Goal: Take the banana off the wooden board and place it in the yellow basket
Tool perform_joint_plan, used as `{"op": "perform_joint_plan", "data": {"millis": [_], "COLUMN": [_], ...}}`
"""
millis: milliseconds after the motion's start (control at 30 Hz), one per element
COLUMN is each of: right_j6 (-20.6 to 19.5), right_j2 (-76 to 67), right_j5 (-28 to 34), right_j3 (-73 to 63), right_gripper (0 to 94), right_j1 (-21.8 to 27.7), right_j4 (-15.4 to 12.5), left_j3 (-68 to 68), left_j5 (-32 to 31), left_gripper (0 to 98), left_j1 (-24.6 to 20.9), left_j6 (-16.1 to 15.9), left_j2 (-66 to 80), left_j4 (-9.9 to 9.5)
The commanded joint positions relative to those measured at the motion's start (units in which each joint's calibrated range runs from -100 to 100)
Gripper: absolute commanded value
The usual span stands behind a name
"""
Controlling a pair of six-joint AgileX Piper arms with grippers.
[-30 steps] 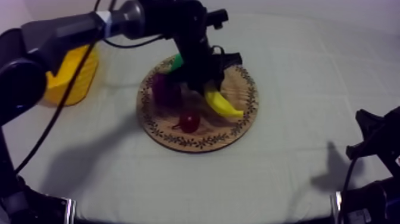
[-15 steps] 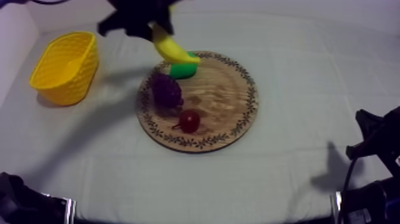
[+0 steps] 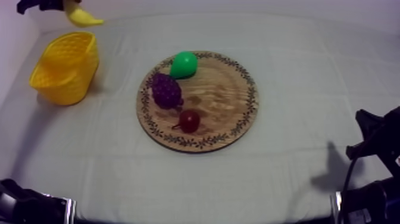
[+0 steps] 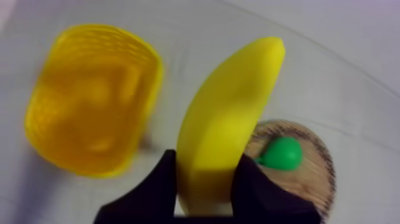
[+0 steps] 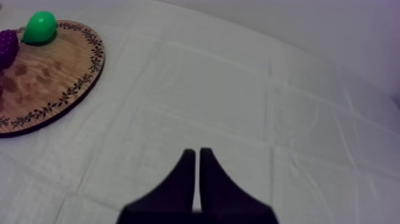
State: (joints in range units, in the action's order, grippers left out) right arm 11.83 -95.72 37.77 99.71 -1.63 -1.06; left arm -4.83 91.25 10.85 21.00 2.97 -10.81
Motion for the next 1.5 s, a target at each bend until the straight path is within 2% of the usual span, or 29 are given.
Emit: {"op": "perform_joint_plan", "data": {"millis": [0,300,567,667,800,867,967,1133,1267,1367,1467], "right_j6": [0.0,0.0,0.0,0.0,0.0,0.0,0.0,0.0,0.0,0.0,0.0], "right_j2": [0.0,0.0,0.0,0.0,0.0,0.0,0.0,0.0,0.0,0.0,0.0], "right_j5": [0.0,0.0,0.0,0.0,0.0,0.0,0.0,0.0,0.0,0.0,0.0], "right_j3": [0.0,0.0,0.0,0.0,0.0,0.0,0.0,0.0,0.0,0.0,0.0], "right_gripper": [0.6,0.6,0.6,0.6,0.6,0.6,0.6,0.6,0.6,0.6,0.6], "right_j1": [0.0,0.0,0.0,0.0,0.0,0.0,0.0,0.0,0.0,0.0,0.0], "right_j4": [0.0,0.0,0.0,0.0,0.0,0.0,0.0,0.0,0.0,0.0,0.0], "left_j3": [0.6,5.1,8.9,10.6,13.3,14.8,17.3,21.8,25.9,29.8,35.0], "left_j5": [-1.5,-12.1,-19.7,-21.3,-23.0,-23.7,-24.3,-25.4,-28.3,-32.3,-37.5], "left_gripper": [17.4,22.7,33.4,43.2,67.9,74.2,77.8,76.5,69.9,60.1,45.3], "left_j1": [-4.0,-12.2,-16.1,-17.2,-17.9,-17.9,-17.5,-16.0,-14.1,-12.6,-11.4], "left_j6": [-1.1,-5.1,-8.1,-9.3,-11.2,-11.6,-11.8,-11.8,-11.7,-11.6,-11.8], "left_j2": [-0.8,-9.1,-14.9,-15.3,-13.7,-11.9,-8.0,0.0,7.8,14.6,22.1], "left_j4": [-0.10,2.46,2.99,3.41,3.92,3.94,3.98,4.10,4.06,4.11,4.13]}}
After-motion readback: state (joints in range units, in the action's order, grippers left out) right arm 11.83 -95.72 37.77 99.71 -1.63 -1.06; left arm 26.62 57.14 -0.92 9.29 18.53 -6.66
